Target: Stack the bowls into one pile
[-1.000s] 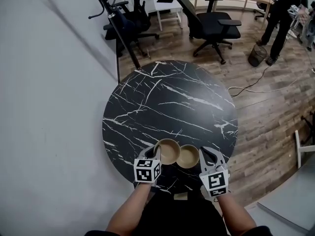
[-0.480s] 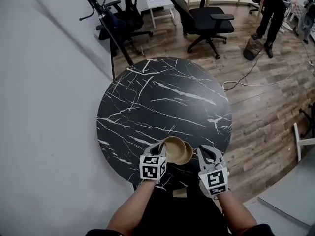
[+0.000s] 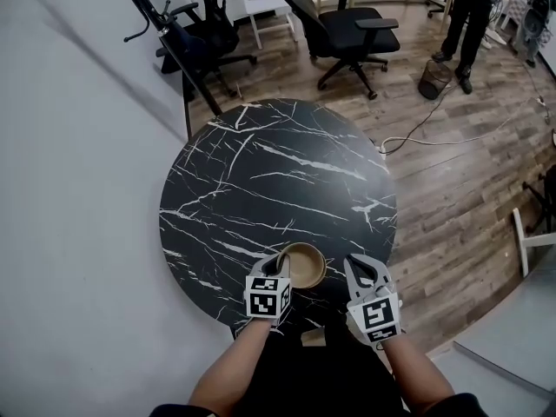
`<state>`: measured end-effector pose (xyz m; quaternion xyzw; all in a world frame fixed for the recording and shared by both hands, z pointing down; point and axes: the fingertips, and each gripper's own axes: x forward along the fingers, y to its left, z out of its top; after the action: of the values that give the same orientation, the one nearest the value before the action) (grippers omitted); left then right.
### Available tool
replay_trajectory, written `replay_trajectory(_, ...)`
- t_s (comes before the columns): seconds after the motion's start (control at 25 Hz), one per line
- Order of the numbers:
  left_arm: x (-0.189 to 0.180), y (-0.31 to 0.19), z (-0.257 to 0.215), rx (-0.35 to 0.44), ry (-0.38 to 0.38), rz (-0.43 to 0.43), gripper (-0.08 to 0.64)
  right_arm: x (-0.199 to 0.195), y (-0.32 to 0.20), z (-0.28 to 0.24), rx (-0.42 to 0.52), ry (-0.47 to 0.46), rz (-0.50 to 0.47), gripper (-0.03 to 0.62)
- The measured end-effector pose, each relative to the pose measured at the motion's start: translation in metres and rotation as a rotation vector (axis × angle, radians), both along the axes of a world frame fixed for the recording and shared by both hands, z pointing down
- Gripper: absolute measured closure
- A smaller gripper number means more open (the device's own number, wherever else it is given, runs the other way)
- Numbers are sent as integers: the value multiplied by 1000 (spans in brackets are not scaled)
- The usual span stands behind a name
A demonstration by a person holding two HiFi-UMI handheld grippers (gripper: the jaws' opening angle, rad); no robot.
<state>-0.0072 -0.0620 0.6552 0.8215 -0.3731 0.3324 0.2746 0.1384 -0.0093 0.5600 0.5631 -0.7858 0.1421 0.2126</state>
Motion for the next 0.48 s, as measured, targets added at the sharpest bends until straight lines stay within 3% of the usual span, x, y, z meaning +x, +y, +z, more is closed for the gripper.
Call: replay_trajectory(0.48, 6, 6, 15, 45, -90, 22, 525, 7, 4, 2, -12, 1, -11, 583)
